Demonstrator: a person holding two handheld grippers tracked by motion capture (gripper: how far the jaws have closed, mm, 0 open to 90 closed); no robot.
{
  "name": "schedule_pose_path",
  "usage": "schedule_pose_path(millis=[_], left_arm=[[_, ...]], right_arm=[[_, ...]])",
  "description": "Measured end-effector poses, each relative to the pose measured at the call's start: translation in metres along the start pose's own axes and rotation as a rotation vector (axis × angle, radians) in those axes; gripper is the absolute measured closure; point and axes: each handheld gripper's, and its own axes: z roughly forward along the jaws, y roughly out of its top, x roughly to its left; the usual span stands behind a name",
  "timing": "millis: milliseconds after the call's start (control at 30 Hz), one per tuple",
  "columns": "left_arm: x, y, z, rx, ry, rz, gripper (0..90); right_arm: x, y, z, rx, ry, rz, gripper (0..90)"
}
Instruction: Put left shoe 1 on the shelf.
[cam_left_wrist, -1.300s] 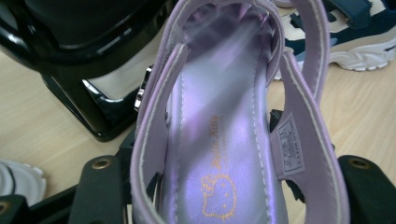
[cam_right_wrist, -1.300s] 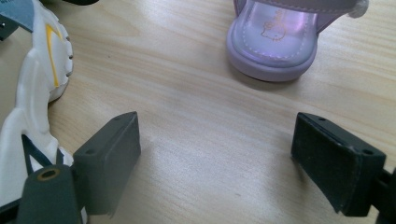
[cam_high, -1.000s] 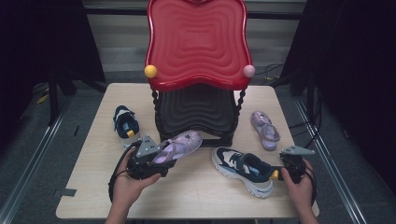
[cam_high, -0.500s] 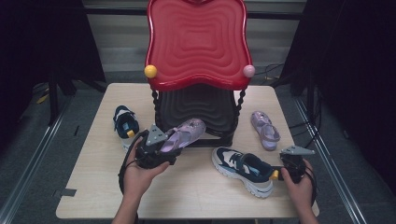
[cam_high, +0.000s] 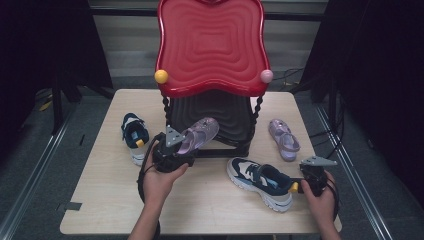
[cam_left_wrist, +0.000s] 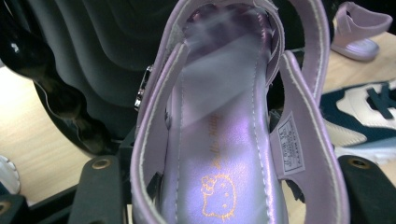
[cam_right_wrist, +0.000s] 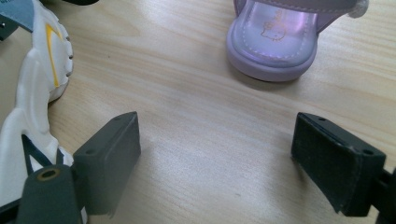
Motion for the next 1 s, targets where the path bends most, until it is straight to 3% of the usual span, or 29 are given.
schedule_pose_path(millis=[533, 767, 1000], left_arm=[[-0.002, 0.019, 0.015, -0.048, 0.124, -0.056, 37.7], [-0.005, 0.027, 0.022, -0.099, 0.201, -0.110, 37.7], [-0.006, 0.029, 0.032, -0.120, 0.238, -0.156, 37.7]], right_arm=[[0.000, 0.000, 0.000, -0.001, 0.002, -0.002, 15.1], [0.000, 0.000, 0.000, -0.001, 0.002, -0.002, 15.1], [0.000, 0.000, 0.000, -0.001, 0.002, -0.002, 15.1]])
